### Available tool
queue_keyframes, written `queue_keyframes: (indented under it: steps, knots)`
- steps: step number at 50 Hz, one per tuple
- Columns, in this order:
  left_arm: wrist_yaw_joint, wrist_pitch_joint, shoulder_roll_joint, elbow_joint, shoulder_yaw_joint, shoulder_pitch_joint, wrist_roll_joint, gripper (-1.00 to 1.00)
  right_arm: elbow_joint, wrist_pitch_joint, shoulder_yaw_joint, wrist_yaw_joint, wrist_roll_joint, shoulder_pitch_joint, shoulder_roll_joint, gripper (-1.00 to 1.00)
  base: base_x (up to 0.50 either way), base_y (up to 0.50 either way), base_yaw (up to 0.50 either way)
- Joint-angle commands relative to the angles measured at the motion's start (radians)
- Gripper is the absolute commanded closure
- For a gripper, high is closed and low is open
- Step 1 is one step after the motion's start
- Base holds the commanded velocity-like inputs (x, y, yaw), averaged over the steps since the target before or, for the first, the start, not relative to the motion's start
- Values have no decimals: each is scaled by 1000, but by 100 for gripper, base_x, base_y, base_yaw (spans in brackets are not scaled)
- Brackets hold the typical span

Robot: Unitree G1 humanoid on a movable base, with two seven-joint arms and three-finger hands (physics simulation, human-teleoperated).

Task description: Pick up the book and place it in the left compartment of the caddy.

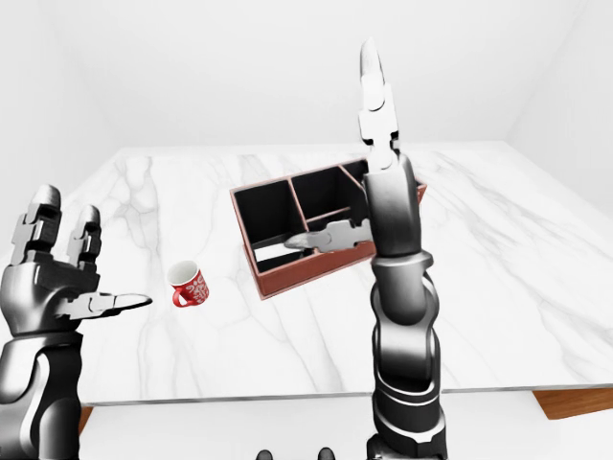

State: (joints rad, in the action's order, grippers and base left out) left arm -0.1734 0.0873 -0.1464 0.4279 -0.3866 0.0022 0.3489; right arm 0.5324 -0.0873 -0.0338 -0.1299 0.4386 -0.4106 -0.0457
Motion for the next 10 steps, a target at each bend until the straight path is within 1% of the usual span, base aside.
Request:
queue_keyframes:
  steps: [1, 3, 6, 10]
  knots:
    - [-23, 0, 23, 139, -42, 50, 43, -100, 274, 0, -61, 72, -204, 211, 4, -100, 0, 0, 0]
    - [-25, 0, 27, 153, -49, 52, 51, -100, 287, 0, -62, 86, -214, 239, -6, -100, 0, 0, 0]
    - [-27, 0, 33, 193, -65, 66, 66, -100, 325, 0, -73, 102, -251, 282, 1, -100, 0, 0, 0]
    - [-30, 0, 38, 214, -78, 70, 76, -100, 356, 0, -66, 118, -276, 304, 7, -100, 0, 0, 0]
